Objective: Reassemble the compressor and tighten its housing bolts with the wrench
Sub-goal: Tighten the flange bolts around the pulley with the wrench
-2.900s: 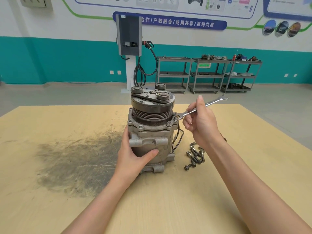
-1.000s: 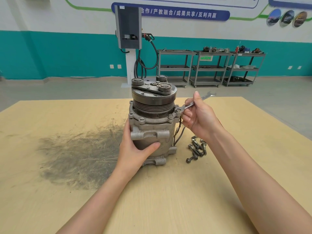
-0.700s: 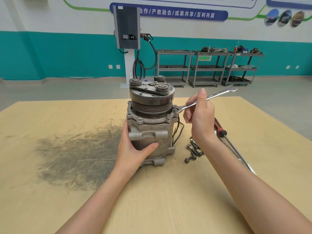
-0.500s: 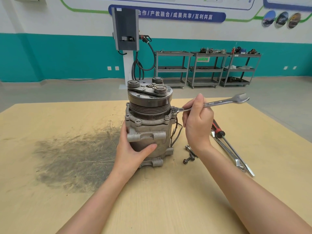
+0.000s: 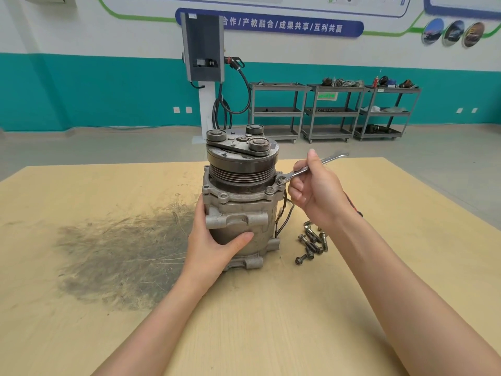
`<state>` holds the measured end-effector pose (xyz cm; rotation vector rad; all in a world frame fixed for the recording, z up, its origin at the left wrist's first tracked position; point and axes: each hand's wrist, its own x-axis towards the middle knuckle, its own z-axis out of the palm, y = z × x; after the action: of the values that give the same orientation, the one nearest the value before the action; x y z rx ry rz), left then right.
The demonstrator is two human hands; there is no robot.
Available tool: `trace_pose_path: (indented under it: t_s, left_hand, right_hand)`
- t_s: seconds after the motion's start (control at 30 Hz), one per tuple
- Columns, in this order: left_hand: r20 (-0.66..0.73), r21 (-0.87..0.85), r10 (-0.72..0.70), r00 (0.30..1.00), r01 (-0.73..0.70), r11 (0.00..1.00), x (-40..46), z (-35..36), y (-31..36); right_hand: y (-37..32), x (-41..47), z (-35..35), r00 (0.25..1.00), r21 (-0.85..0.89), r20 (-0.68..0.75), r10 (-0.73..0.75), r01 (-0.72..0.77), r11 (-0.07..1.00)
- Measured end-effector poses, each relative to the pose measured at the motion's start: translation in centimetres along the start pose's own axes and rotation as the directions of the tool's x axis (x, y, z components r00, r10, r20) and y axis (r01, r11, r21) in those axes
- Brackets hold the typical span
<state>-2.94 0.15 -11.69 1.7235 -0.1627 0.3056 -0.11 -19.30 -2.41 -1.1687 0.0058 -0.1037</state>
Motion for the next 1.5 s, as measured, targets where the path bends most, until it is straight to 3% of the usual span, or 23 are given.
trace_pose_path:
  t_s: [0.1, 0.2, 0.3, 0.37, 0.47, 0.57, 0.67, 0.73, 0.9, 1.1, 1.27, 1.4, 1.5]
  left_hand:
    - [0.001, -0.004, 0.0, 1.0, 0.0, 1.0, 0.0, 0.0, 0.0]
    - [-0.003, -0.003, 0.001, 1.0, -0.001, 1.0, -0.1, 0.0, 0.0]
    - [-0.004, -0.005, 0.001, 1.0, -0.001, 1.0, -0.1, 0.0, 0.1]
    - [0.004, -0.012, -0.001, 1.0, 0.001, 1.0, -0.1, 0.0, 0.1]
    - [0.008, -0.012, -0.005, 1.0, 0.005, 1.0, -0.1, 0.0, 0.1]
    - [-0.001, -0.001, -0.001, 1.0, 0.001, 1.0, -0.1, 0.0, 0.1]
    - [-0.007, 0.0, -0.005, 1.0, 0.005, 1.0, -0.1, 0.1, 0.1]
    - [-0.007, -0.001, -0.011, 1.0, 0.011, 1.0, 0.0, 0.1, 0.1]
    - [0.002, 0.0, -0.017, 1.0, 0.017, 1.0, 0.1, -0.1, -0.1]
    - [0.001, -0.004, -0.003, 1.0, 0.003, 1.0, 0.0, -0.1, -0.2]
    - [0.001, -0.006, -0.002, 1.0, 0.002, 1.0, 0.0, 0.0, -0.2]
    - [0.001, -0.001, 0.003, 1.0, -0.003, 1.0, 0.1, 0.0, -0.2]
    - [0.002, 0.003, 0.0, 1.0, 0.0, 1.0, 0.1, 0.0, -0.3]
  right_hand:
    - [-0.2, -0.1, -0.3, 0.993, 0.022, 0.065, 0.1, -0.102, 0.995]
    - [-0.3, -0.1, -0.4, 0.993, 0.017, 0.071, 0.09, -0.091, 0.996]
    - [0.0, -0.1, -0.2, 0.999, -0.017, 0.032, 0.017, -0.017, 1.0]
    - [0.4, -0.1, 0.1, 0.992, -0.076, -0.031, -0.124, 0.122, 0.99]
    - [1.6, -0.6, 0.5, 0.901, -0.234, -0.119, -0.418, 0.383, 0.894]
    - [2.7, -1.4, 1.0, 0.771, -0.33, -0.15, -0.618, 0.551, 0.767]
    - [2.8, -1.9, 1.3, 0.634, -0.452, -0.056, -0.772, 0.673, 0.585]
    - [2.8, -1.9, 1.5, 0.603, -0.484, 0.009, -0.798, 0.701, 0.524]
    - [1.9, -1.6, 1.4, 0.742, -0.351, -0.086, -0.665, 0.602, 0.717]
    - [0.4, -0.1, 0.3, 0.948, -0.135, -0.111, -0.297, 0.282, 0.95]
    - [0.5, 0.3, -0.4, 0.998, -0.003, -0.028, -0.047, 0.047, 0.999]
    - [1.5, 0.1, 0.2, 0.977, -0.038, -0.077, -0.197, 0.195, 0.98]
    - [2.4, -0.5, 0.7, 0.891, -0.167, -0.171, -0.421, 0.395, 0.903]
